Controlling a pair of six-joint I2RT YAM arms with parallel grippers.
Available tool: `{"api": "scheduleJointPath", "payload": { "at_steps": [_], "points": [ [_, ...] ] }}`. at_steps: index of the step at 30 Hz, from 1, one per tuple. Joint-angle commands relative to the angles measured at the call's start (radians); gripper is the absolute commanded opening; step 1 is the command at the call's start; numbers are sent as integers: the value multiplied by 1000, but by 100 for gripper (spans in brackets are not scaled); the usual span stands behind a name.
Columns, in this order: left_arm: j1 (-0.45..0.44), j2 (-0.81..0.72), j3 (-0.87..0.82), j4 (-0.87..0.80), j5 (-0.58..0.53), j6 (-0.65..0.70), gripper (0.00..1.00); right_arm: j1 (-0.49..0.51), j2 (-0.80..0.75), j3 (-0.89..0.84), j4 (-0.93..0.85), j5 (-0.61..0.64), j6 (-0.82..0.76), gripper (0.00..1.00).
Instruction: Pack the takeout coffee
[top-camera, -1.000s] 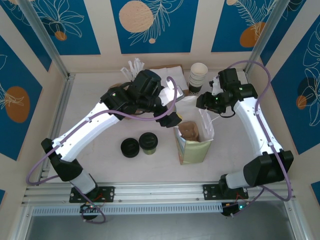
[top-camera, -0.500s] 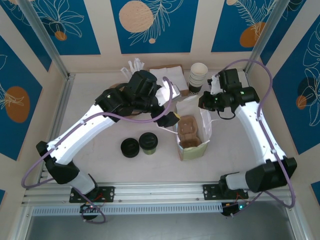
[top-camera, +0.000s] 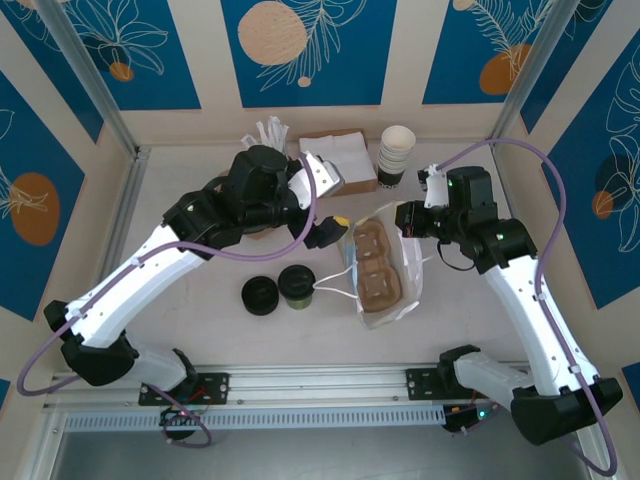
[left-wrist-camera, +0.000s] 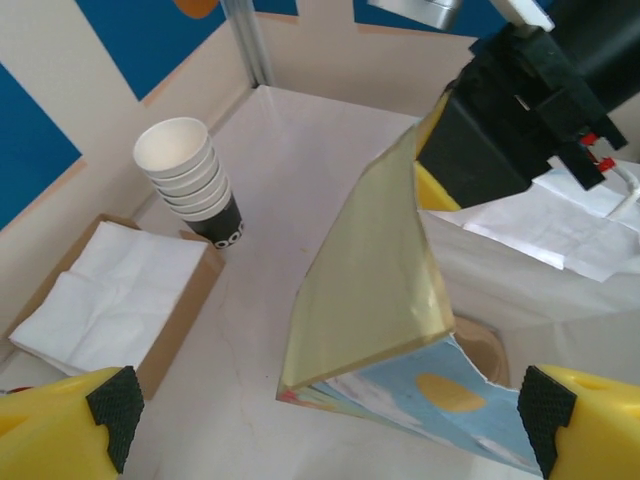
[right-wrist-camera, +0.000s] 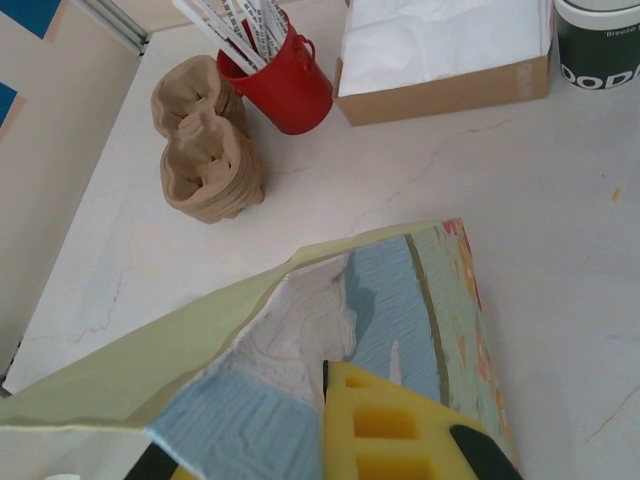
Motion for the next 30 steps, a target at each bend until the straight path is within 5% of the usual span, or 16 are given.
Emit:
{"api": "scheduleJointPath", "payload": {
  "at_steps": [1, 21, 30],
  "points": [
    [7, -40, -22, 54, -61, -7, 98, 20, -37, -12, 54, 31, -3, 0],
    [8, -28, -65, 87, -185, -92, 100, 34, 89, 62, -102, 107, 220, 0],
    [12, -55, -171, 121, -287, -176, 100, -30, 172, 72, -116, 48, 287, 2]
  ]
}}
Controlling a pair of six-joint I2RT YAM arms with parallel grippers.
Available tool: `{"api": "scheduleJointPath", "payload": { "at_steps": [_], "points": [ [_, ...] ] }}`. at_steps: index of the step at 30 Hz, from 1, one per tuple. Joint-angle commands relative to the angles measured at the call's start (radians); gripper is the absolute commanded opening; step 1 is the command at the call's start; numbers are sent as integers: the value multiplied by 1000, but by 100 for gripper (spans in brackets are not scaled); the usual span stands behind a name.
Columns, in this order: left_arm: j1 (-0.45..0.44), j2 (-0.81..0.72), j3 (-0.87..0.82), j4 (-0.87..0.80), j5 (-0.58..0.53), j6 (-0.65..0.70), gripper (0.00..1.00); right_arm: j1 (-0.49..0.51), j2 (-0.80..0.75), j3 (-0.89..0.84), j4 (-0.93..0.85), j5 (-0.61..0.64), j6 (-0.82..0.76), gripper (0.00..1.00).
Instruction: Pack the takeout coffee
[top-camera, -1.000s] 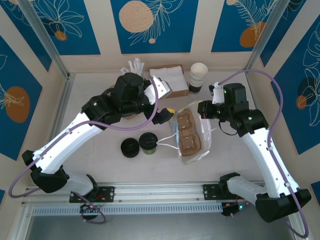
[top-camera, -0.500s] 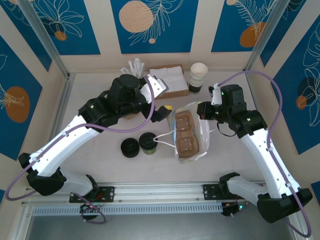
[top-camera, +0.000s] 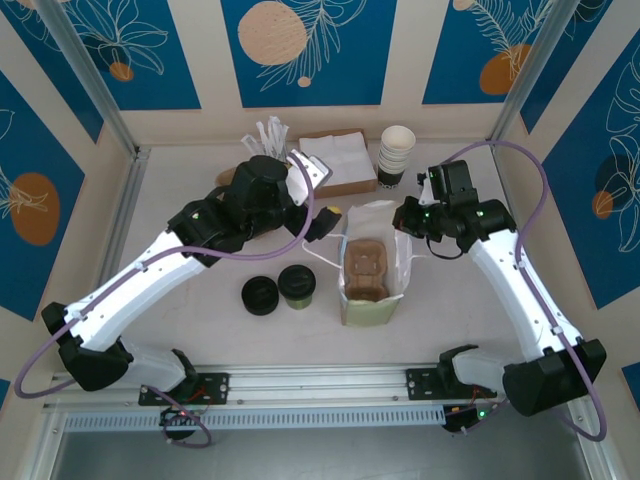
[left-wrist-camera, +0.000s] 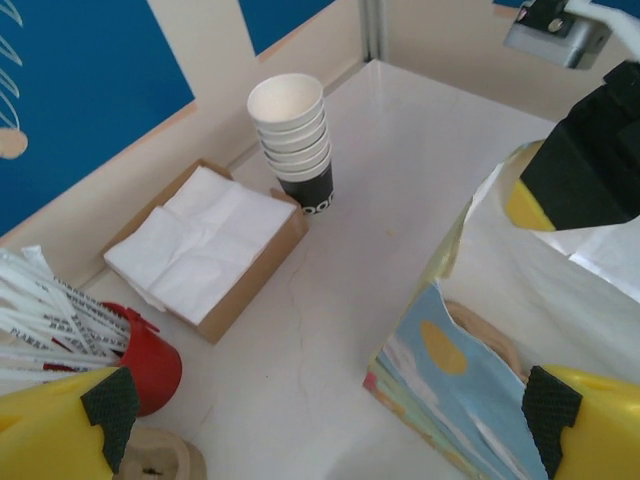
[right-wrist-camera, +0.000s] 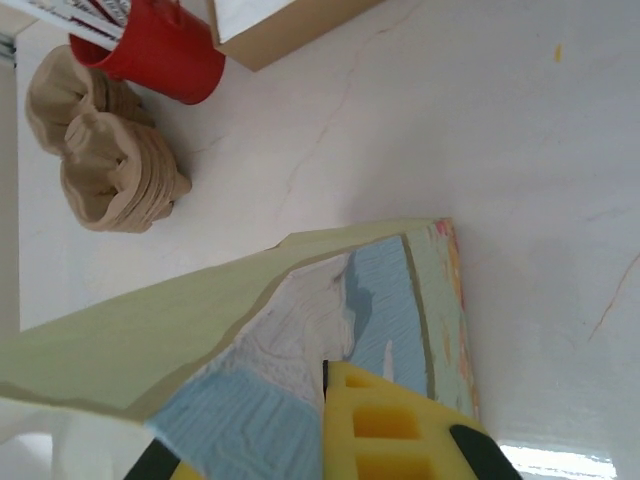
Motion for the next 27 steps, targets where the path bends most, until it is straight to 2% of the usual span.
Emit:
{"api": "scheduleJointPath", "payload": {
  "at_steps": [1, 5, 14, 27],
  "points": [
    [11, -23, -52, 30, -58, -54, 100, -22, 16, 36, -16, -39, 51, 2],
    [13, -40, -113, 30, -71, -96, 100, -48, 40, 38, -11, -71, 69, 7],
    [27, -129, -293, 65, -140, -219, 100, -98, 77, 103, -62, -100, 30, 33],
    [34, -199, -419, 53, -90, -297, 100, -118, 85, 247, -205, -105, -79, 41]
  ]
}}
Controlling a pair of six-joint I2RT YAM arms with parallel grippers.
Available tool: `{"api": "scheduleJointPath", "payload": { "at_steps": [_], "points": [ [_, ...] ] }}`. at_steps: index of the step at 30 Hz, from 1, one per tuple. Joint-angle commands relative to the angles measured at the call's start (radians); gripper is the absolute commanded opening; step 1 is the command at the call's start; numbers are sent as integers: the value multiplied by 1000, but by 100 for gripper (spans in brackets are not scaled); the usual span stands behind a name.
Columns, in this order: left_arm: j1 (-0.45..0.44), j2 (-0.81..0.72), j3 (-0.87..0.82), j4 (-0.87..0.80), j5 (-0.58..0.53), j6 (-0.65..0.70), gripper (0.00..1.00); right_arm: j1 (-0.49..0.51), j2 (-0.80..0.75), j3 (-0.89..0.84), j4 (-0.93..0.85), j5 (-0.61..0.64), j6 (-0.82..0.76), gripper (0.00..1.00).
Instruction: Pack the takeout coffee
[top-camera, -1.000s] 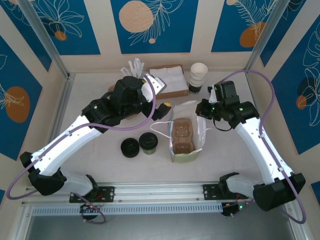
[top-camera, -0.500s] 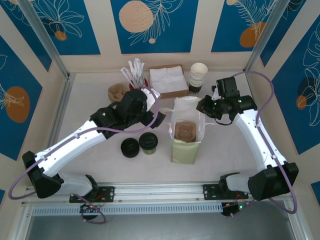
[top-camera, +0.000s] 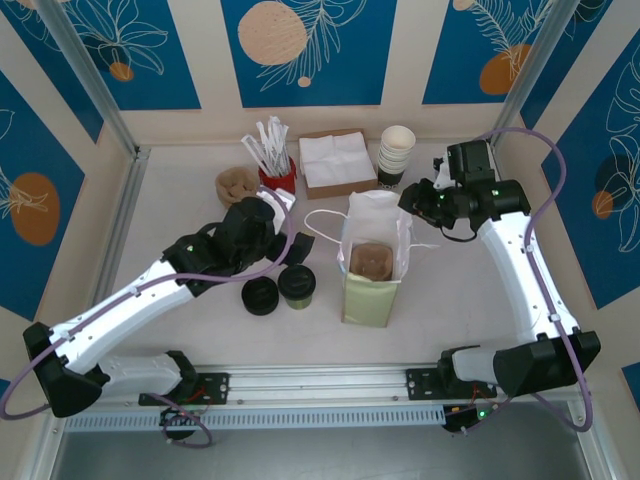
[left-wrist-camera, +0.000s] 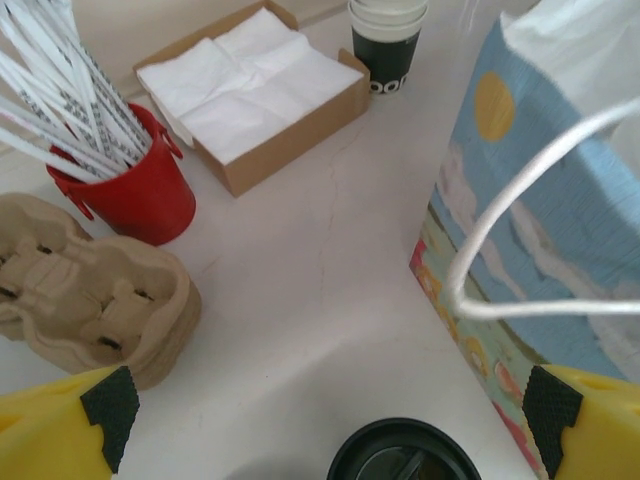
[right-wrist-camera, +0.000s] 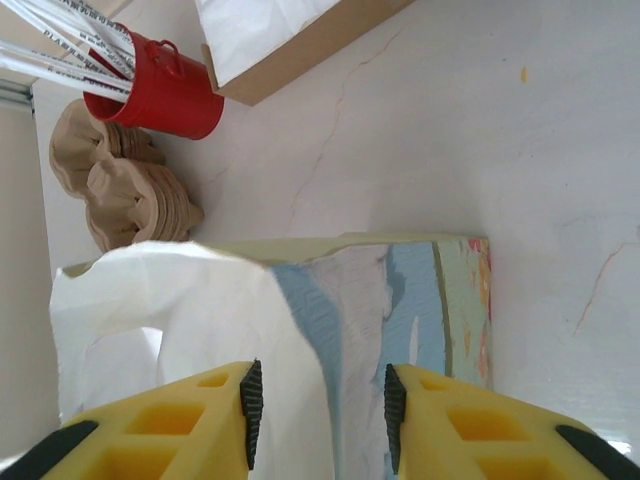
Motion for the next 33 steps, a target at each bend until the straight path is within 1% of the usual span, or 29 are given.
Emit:
{"api": "scheduleJointPath", "payload": {
  "at_steps": [1, 4, 9, 15, 23, 27, 33],
  "points": [
    [9, 6, -10, -31, 21, -44, 100, -4, 4, 79, -90, -43, -75, 41],
    [9, 41, -1, -86, 30, -54, 100, -4, -1, 131, -145, -44, -101, 41],
    [9, 15, -93, -36, 53, -103, 100, -4, -29, 163, -190, -41, -127, 42],
    [7, -17, -190, -1, 86, -165, 100, -6, -75, 131, -181, -51, -137, 43],
    [-18, -58, -242, -18, 116, -259, 100, -7, -107, 91, -188, -115, -130, 43],
    [-55, -51, -226, -64, 99, -282, 100, -6, -129, 69, -182, -134, -121, 44],
    [-117, -37, -202, -118, 41, -349, 100, -6, -132, 52, -174, -150, -115, 44]
  ]
}}
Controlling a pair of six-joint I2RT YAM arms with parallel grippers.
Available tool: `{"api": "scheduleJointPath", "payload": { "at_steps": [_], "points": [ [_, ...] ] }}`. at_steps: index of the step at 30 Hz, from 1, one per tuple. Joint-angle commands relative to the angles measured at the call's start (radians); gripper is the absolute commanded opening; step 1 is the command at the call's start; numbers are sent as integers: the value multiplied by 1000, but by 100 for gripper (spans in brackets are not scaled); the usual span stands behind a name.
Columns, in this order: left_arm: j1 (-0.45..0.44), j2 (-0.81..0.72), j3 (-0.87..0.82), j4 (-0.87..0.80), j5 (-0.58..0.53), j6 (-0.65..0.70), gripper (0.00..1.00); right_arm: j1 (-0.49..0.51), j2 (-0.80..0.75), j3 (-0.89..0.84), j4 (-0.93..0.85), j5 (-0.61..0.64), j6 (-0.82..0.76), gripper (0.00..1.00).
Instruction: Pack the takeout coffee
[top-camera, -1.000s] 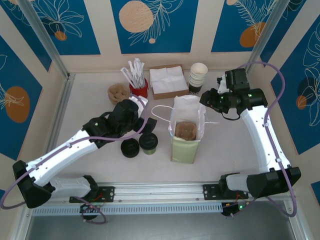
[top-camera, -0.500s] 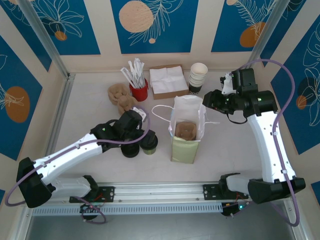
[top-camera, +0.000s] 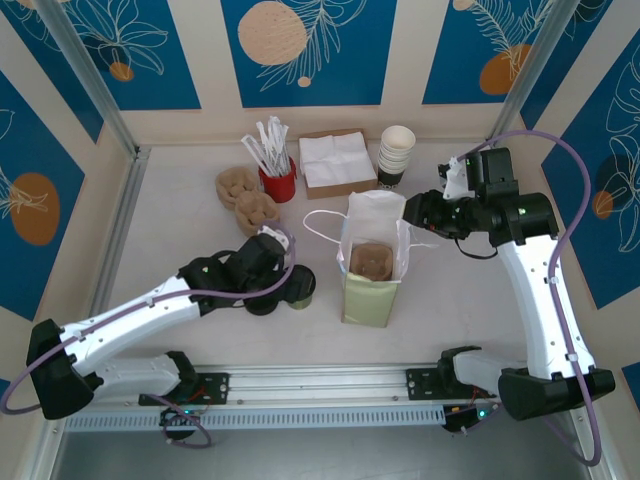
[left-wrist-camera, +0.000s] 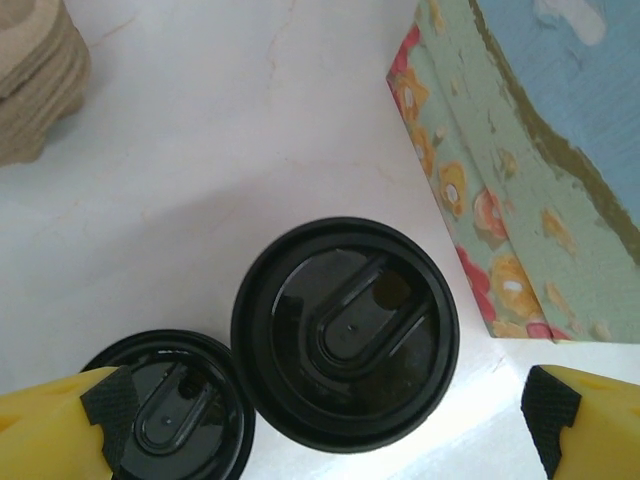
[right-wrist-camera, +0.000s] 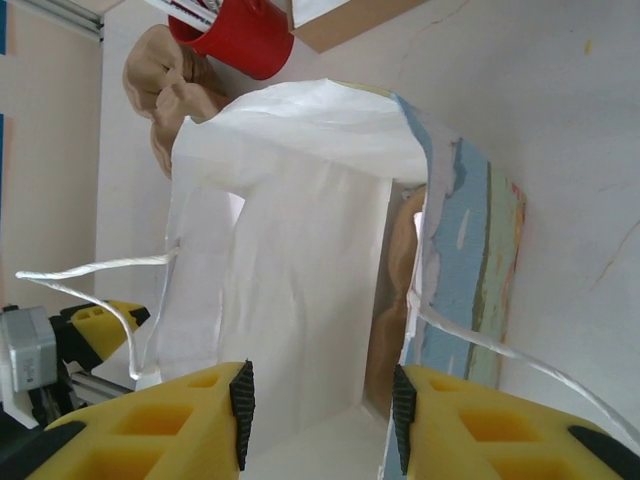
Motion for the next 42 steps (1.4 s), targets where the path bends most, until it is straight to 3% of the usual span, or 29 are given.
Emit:
{"api": "scheduleJointPath", "payload": {
  "at_steps": [1, 19, 32, 42],
  "points": [
    [-37, 5, 37, -60, -43, -60, 100, -4, -13, -14, -13, -38, 0, 44],
    [-90, 93, 94, -84, -180, -199, 100, -10, -10, 13, 9, -35, -17, 45],
    [-104, 213, 137, -62, -177, -235, 100, -12, -15, -25, 31, -46, -12, 45],
    [-114, 257, 146, -72, -184, -274, 90, -17, -11, -44, 43, -59, -17, 45]
  ]
}}
